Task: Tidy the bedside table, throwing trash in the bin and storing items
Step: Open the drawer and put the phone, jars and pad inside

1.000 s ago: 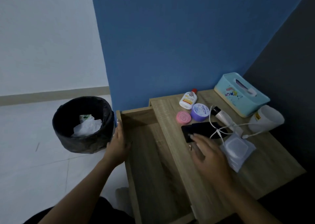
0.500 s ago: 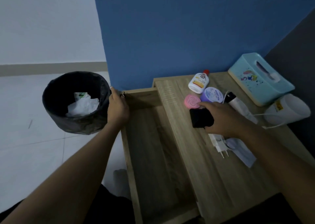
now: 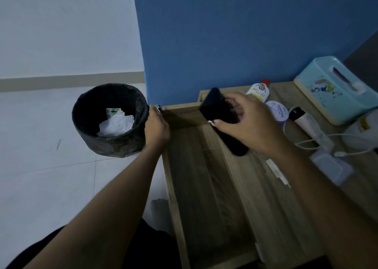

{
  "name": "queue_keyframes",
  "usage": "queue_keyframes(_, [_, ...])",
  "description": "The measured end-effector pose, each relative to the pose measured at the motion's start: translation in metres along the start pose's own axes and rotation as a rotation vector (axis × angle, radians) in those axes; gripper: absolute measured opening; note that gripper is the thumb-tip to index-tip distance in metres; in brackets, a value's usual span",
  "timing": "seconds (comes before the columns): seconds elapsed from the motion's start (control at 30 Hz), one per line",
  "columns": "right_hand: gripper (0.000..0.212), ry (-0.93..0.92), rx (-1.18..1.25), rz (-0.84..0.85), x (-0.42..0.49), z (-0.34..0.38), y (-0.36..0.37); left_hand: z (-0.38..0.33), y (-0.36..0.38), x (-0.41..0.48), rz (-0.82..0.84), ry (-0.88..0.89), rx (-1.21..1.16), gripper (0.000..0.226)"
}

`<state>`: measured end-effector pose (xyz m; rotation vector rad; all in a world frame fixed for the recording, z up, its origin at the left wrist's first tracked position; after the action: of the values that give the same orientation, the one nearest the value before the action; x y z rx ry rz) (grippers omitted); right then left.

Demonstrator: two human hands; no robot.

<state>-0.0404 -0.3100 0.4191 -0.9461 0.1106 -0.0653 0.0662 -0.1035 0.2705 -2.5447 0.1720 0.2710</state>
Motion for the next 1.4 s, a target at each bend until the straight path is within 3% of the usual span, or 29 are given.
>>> queue_keyframes(0.2, [0.051,0.188,-0.072,0.000,0.030,0.023,0.079,0.001,-0.006,-0.001,-0.019,0.024,-0.062,0.028])
queue_keyframes(0.37, [0.044,0.413,-0.110,0.131,0.036,-0.004,0.128,0.001,-0.010,-0.003,-0.025,0.008,-0.064,0.042])
queue_keyframes(0.5, [0.030,0.492,-0.051,0.217,0.033,-0.029,0.175,0.003,-0.010,-0.003,-0.022,0.008,-0.086,0.046])
queue_keyframes(0.6, [0.019,0.488,-0.065,0.208,0.038,-0.039,0.205,0.007,-0.009,0.001,-0.032,0.000,-0.103,0.046])
queue_keyframes(0.8, [0.024,0.427,-0.103,0.145,0.059,-0.040,0.233,0.007,-0.008,0.002,-0.055,0.027,-0.133,0.043])
queue_keyframes(1.1, [0.020,0.350,-0.196,0.243,0.074,-0.037,0.254,0.009,-0.009,0.003,-0.071,0.015,-0.113,0.042])
queue_keyframes(1.3, [0.031,0.295,-0.118,0.302,0.074,-0.025,0.218,0.013,-0.006,0.006,-0.061,0.022,-0.113,0.044])
queue_keyframes(1.4, [0.034,0.252,-0.115,0.137,0.074,-0.010,0.157,0.016,-0.004,0.009,-0.054,0.011,-0.108,0.044])
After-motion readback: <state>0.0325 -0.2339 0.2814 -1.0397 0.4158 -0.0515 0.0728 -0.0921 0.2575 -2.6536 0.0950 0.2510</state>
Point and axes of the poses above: each hand's wrist, its own x-axis towards the middle knuckle, its own y-axis out of the palm, z = x × y, the point moved 10 cm from there along x, towards the middle knuckle, and after that the axes turned 9 degrees about z, right-handed, at the moved point
